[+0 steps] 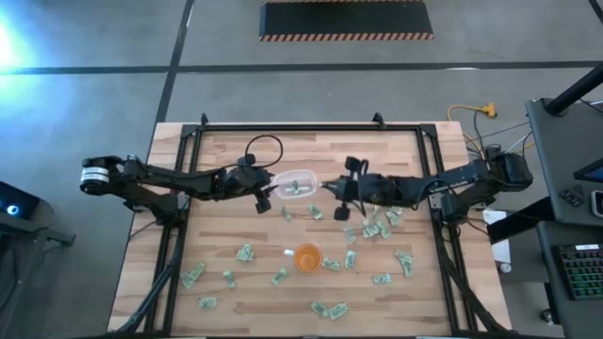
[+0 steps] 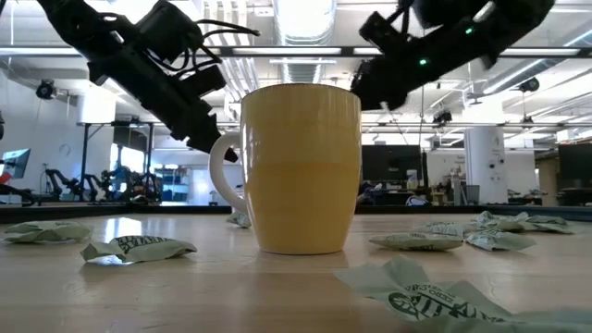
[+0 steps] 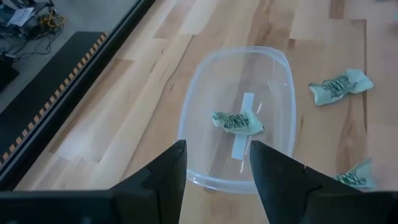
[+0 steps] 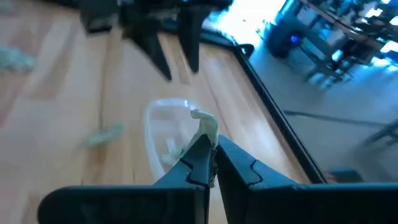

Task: Pick and place Stevia / Truvia into bins
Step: Put the stevia packet into the transparent bin

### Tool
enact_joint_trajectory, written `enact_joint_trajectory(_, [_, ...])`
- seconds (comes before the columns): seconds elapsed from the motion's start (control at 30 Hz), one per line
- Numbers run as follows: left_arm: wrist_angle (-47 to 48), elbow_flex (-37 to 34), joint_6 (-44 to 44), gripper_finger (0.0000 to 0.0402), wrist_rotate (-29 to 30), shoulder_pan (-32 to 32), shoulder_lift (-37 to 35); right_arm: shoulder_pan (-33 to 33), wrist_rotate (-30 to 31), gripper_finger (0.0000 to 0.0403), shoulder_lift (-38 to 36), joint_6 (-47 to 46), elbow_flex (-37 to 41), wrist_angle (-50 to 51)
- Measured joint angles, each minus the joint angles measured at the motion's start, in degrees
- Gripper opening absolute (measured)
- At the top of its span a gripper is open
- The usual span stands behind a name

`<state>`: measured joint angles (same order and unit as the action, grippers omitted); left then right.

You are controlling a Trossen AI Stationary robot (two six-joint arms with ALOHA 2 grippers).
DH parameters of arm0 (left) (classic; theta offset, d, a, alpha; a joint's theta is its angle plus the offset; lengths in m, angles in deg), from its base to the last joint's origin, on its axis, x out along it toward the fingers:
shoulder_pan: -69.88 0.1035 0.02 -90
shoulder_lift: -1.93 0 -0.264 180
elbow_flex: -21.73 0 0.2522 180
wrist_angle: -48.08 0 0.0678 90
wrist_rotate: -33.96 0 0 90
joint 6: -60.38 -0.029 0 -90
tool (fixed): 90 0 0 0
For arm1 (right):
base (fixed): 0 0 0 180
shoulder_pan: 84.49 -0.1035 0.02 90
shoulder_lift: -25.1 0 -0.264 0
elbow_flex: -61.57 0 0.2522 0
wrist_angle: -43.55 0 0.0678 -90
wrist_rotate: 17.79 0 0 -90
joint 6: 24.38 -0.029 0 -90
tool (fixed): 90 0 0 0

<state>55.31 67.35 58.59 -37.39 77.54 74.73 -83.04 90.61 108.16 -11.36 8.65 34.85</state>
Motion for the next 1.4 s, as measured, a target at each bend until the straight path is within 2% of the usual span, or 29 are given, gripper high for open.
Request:
enact_joint_trajectory(0.13, [0.2, 0.0, -0.1, 0.0160, -0.1, -0.4, 0.0, 5.7, -11.6, 0.0013, 4.9, -1.8, 0.0, -6.7])
enact_joint_trajectory(0.3, [0.8, 0.0, -0.1, 0.0160, 0.0, -0.4, -0.1, 10.7, -13.5, 0.0013, 13.3, -4.0, -2.3, -10.9])
enact_joint_trajectory(0.43, [1.6, 0.0, -0.1, 0.0160, 0.0, -0.4, -0.2, 12.3, -19.1, 0.0013, 19.2, -4.5, -6.4, -11.1])
enact_joint_trajectory(0.6, [1.9, 0.0, -0.1, 0.0160, 0.0, -0.5, -0.3, 12.6, -19.8, 0.0013, 22.5, -4.0, -10.7, -8.7])
enact_joint_trajectory(0.9, [3.1, 0.0, -0.2, 0.0160, 0.0, -0.5, -0.5, 13.6, -20.0, 0.0020, 22.4, -0.5, -15.8, 4.6])
enact_joint_trajectory(1.27, [3.3, 0.0, 0.0, 0.0160, -0.6, -0.7, -0.5, 13.5, -19.9, 0.0123, 20.9, 1.7, -16.7, 6.0])
enact_joint_trajectory(1.4, [5.7, 0.0, 1.5, 0.0160, -6.7, -1.6, -0.6, 13.4, -20.0, 0.0142, 17.9, 4.0, -16.0, 9.0])
